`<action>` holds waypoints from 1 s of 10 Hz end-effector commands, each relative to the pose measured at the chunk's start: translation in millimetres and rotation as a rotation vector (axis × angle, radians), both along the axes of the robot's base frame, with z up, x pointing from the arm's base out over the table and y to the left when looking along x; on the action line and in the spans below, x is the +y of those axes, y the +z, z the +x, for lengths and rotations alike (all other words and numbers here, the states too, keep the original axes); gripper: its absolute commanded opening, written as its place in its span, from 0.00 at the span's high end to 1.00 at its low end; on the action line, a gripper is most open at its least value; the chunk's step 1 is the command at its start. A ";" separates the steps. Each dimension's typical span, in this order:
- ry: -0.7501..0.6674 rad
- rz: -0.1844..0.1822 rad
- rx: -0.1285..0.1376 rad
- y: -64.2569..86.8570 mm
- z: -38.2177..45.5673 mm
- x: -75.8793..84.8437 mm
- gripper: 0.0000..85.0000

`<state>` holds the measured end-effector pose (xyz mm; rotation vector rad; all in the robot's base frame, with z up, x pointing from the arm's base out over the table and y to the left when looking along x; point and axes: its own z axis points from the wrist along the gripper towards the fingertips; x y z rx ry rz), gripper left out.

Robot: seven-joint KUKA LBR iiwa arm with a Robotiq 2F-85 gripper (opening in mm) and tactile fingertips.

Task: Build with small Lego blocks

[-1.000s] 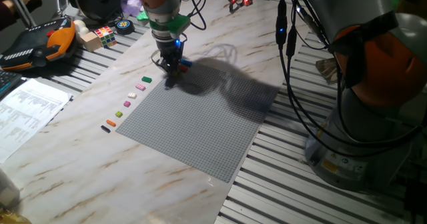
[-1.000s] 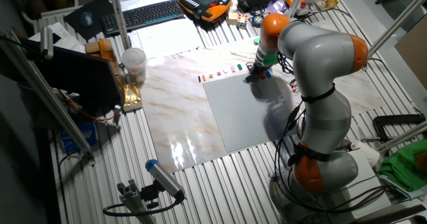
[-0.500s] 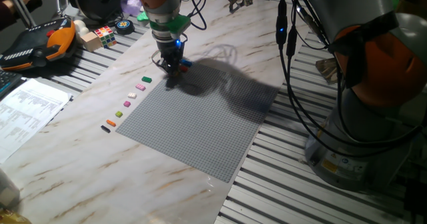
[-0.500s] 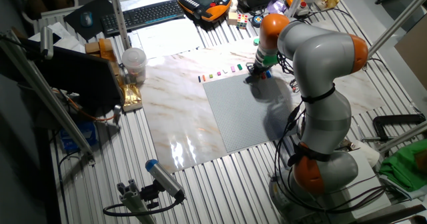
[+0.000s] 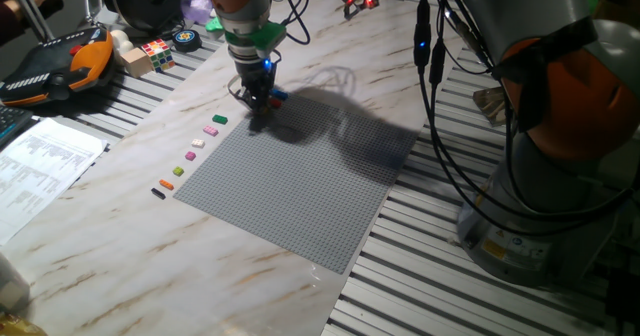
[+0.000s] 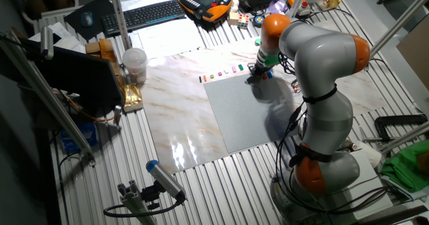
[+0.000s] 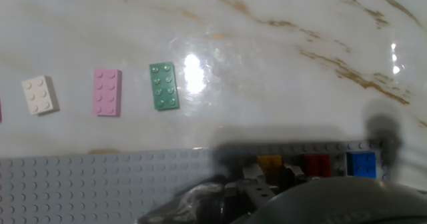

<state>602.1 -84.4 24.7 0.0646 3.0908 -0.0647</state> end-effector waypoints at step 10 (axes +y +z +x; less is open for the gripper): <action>0.014 -0.013 -0.005 -0.7 -2.3 -1.0 0.99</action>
